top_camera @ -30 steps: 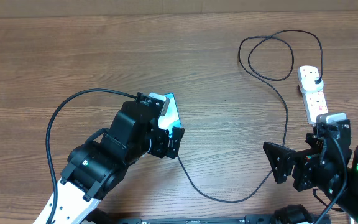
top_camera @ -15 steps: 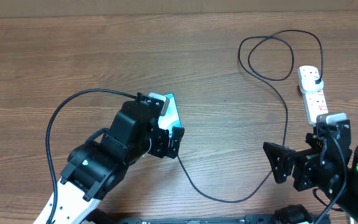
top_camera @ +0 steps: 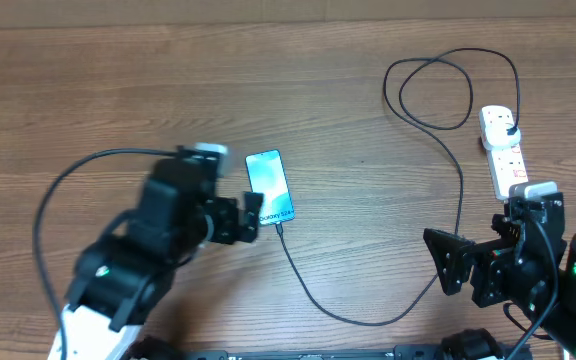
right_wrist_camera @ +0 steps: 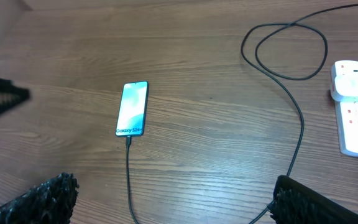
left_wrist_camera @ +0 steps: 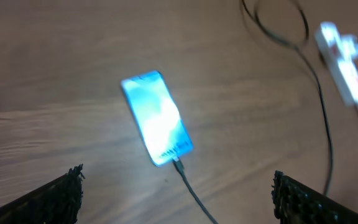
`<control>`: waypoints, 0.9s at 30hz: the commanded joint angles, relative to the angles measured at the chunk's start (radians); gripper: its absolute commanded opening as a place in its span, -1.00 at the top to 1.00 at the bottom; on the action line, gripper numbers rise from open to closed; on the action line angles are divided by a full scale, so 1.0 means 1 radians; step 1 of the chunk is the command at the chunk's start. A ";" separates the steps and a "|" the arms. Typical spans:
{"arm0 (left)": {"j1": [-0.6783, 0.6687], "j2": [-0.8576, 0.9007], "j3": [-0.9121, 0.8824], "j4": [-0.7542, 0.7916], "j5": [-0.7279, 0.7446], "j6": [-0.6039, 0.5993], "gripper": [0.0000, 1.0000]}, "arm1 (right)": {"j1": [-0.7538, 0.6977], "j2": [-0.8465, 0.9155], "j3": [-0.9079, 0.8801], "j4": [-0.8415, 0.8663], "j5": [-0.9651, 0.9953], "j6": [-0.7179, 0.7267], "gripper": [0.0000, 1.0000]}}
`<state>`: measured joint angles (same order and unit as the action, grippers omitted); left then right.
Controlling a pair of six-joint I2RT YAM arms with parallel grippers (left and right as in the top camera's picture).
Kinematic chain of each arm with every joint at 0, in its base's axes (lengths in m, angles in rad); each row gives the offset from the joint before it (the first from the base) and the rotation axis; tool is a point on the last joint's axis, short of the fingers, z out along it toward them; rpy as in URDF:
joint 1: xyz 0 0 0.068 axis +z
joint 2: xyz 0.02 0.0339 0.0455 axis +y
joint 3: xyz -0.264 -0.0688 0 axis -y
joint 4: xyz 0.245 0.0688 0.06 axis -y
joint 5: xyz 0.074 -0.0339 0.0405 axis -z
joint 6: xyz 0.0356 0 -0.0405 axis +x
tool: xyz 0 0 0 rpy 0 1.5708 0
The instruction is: Plug charger to phone and switch on socket
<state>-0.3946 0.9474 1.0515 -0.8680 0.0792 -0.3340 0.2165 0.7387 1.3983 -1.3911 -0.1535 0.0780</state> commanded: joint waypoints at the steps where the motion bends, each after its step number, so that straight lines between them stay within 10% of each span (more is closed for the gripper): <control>1: 0.090 -0.095 -0.008 0.003 0.022 0.032 -0.99 | -0.003 -0.004 -0.003 0.003 0.007 0.000 -1.00; 27: 0.407 -0.760 -0.755 0.691 0.237 0.184 -0.99 | -0.003 -0.004 -0.003 0.003 0.007 0.000 -1.00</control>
<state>0.0074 0.2127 0.3511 -0.2180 0.2852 -0.1719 0.2165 0.7387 1.3983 -1.3918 -0.1524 0.0780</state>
